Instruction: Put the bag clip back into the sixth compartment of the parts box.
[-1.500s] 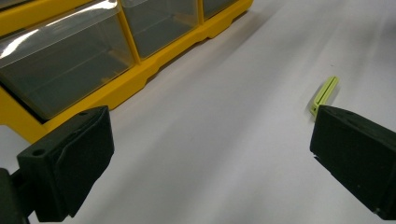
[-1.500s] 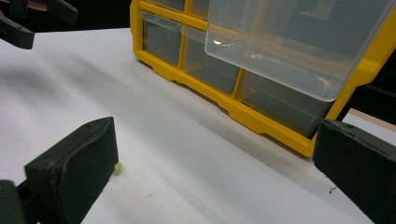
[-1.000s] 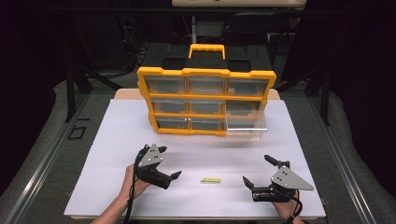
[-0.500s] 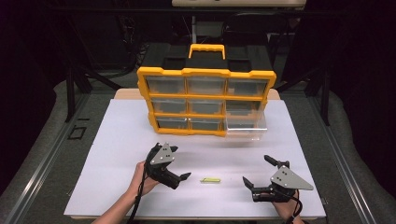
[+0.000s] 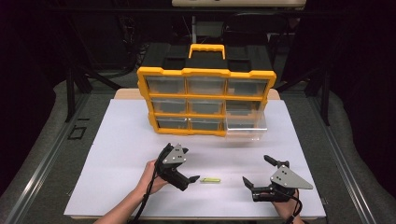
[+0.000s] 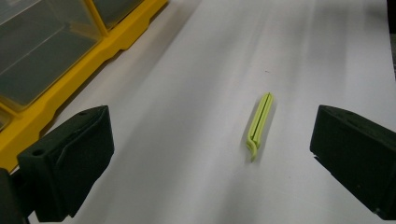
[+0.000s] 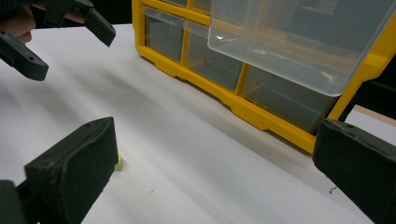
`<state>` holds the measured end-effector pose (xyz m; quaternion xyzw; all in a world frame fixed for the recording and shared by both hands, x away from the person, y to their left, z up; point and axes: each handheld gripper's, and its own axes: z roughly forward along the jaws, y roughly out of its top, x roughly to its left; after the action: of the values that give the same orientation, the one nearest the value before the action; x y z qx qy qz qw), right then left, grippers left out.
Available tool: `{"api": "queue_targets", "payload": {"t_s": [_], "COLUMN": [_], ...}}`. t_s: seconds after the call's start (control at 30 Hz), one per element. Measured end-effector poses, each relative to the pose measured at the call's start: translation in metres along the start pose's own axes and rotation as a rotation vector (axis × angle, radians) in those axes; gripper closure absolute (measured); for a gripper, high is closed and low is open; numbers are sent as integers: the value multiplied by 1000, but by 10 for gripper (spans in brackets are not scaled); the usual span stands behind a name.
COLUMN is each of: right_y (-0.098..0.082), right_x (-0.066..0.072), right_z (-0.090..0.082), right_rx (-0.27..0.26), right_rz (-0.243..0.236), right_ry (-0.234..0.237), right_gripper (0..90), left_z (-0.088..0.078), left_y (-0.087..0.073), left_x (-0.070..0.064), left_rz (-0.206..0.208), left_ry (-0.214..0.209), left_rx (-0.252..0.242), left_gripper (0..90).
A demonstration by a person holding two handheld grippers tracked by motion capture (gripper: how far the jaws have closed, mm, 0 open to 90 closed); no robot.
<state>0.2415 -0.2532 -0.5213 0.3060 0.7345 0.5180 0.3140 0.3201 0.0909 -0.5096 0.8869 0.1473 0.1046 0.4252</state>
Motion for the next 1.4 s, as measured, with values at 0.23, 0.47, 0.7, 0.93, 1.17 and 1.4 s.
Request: {"api": "queue_targets", "payload": {"t_s": [0.23,0.47,0.7,0.93,1.17,1.4], "right_y": [0,0,0,0,0,0], "right_x": [1,0,1,1,1,1], "right_z": [1,1,1,1,2,3], "right_rx": [4,4,6,9,13,18], "right_rz": [-3,-5,-5,-5,-4,-2], "right_ry": [3,4,7,10,15,21], "right_gripper": [0,0,0,0,0,0], "left_z": [9,14,21,28,38,44], "left_y": [5,10,12,14,18,21], "left_x": [-4,-8,-10,-12,-19,-22], "left_rz": [21,41,42,65,112,152], "left_ry": [-18,-24,-46,-65,-78,-82], "left_rx": [35,59,89,131,210,234], "left_gripper": [0,0,0,0,5,186]}}
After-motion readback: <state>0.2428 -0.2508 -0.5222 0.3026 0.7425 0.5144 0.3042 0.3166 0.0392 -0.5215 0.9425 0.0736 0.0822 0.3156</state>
